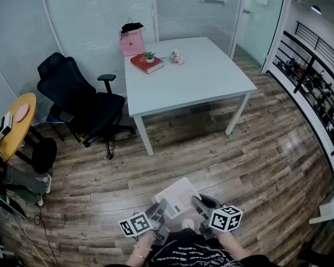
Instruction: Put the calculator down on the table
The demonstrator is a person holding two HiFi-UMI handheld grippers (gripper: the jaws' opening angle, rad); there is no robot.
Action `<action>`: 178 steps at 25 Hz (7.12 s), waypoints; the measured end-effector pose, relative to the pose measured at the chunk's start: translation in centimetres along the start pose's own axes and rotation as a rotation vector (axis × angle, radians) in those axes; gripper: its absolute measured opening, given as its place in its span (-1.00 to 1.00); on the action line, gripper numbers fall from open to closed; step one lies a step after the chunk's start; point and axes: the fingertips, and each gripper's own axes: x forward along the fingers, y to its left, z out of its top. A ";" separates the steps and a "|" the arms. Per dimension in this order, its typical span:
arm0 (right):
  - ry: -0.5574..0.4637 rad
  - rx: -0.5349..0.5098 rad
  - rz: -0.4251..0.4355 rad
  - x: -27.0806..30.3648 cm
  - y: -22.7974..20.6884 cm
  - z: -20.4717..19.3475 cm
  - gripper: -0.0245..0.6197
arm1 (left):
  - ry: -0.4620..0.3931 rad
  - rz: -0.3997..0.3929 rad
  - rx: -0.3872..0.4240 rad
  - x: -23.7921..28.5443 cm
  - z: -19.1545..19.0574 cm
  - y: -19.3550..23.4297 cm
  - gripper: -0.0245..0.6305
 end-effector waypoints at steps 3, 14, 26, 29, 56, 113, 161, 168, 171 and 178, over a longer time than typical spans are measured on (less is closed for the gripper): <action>0.005 -0.008 0.006 0.1 -0.1 0.1 -0.57 | -0.006 0.006 -0.006 0.1 0.1 -0.1 -0.72; 0.043 0.000 0.044 -0.8 -2.6 1.2 -0.56 | -0.038 0.006 -0.039 2.3 -1.3 -0.9 -0.72; 0.095 -0.091 0.050 -2.7 -7.3 2.9 -0.54 | 0.007 -0.016 0.017 7.0 -3.8 -2.3 -0.72; 0.110 -0.090 0.026 -3.0 -8.2 2.9 -0.54 | 0.021 -0.008 -0.006 7.8 -4.3 -2.3 -0.72; 0.056 -0.069 -0.147 14.8 -9.8 12.7 -0.53 | 0.209 -0.061 0.105 18.6 15.5 2.5 -0.72; 0.255 -0.192 0.050 41.0 -29.4 43.4 -0.53 | 0.039 0.099 0.108 51.8 41.7 1.2 -0.72; 0.213 -0.223 -0.032 56.5 -33.4 59.7 -0.56 | 0.106 0.101 0.213 65.5 61.2 0.1 -0.72; 0.244 -0.162 -0.042 60.6 -35.0 61.3 -0.56 | 0.136 0.133 0.204 68.4 64.7 1.7 -0.72; 0.256 -0.140 -0.070 62.0 -36.2 61.5 -0.56 | 0.149 0.150 0.183 69.9 65.4 3.0 -0.72; 0.283 -0.045 -0.109 64.6 -39.0 61.5 -0.57 | 0.207 0.177 0.146 72.9 66.5 5.6 -0.72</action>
